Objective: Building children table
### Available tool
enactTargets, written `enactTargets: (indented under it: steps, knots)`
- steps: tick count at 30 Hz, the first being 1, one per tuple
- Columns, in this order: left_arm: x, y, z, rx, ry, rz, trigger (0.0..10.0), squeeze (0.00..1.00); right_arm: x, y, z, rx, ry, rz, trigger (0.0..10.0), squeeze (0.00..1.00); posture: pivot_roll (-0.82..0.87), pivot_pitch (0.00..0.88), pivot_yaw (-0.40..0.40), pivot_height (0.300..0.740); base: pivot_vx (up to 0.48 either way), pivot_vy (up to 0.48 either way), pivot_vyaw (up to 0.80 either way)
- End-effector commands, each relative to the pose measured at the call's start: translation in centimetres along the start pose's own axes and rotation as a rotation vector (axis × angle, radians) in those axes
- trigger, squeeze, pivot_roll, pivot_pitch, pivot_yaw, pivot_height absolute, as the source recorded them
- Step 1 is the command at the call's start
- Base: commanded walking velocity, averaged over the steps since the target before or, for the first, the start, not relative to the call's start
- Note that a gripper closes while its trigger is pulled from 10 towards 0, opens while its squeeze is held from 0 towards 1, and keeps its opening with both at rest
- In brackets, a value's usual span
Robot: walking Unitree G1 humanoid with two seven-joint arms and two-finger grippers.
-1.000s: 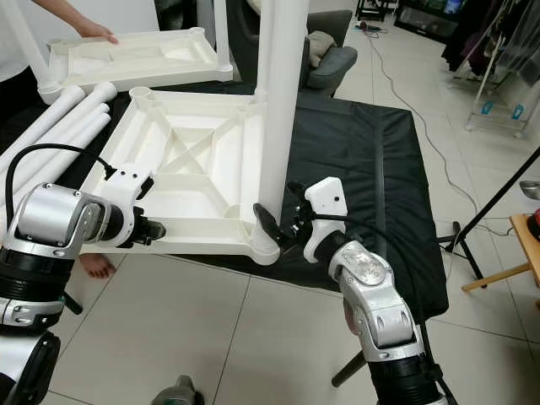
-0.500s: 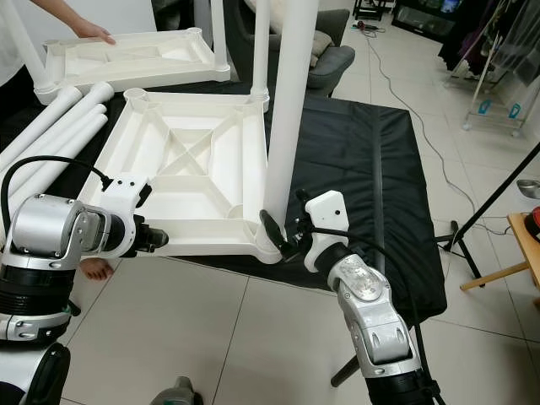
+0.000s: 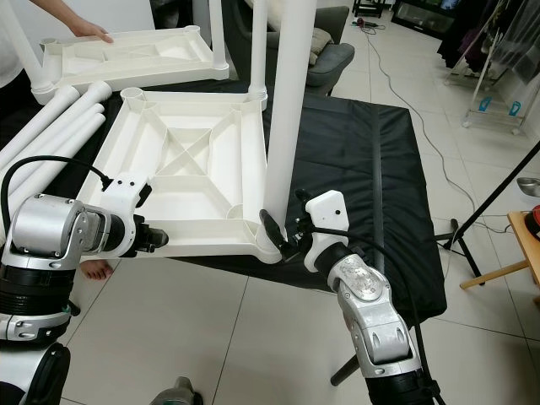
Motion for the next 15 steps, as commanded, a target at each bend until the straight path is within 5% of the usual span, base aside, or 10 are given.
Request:
enactTargets:
  steps: [1, 15]
  knots:
    - [-6.05, 10.69, -6.48, -1.007, -0.148, 0.704, 10.0, 0.0, -0.49, -0.1, 0.0, 0.007, -0.006, 0.003, 10.0, 0.0, 0.19, 0.196, -0.047, 0.74, 0.0, 0.0, 0.0]
    - [-6.05, 10.69, -6.48, -1.007, -0.148, 0.704, 10.0, 0.0, -0.49, -0.1, 0.0, 0.007, -0.006, 0.003, 10.0, 0.0, 0.19, 0.196, -0.047, 0.74, 0.0, 0.0, 0.0]
Point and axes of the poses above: a point about 5 cm out from each wrist's last joint towards the gripper, its own z axis pointing out of the wrist towards the gripper, its own y axis along the axis of the wrist's last joint, x = y × z, the point moved 4 cm from there along z, pointing out of the wrist towards the gripper, and after that the axes turned 9 degrees about -z, right-handed, at the moved point
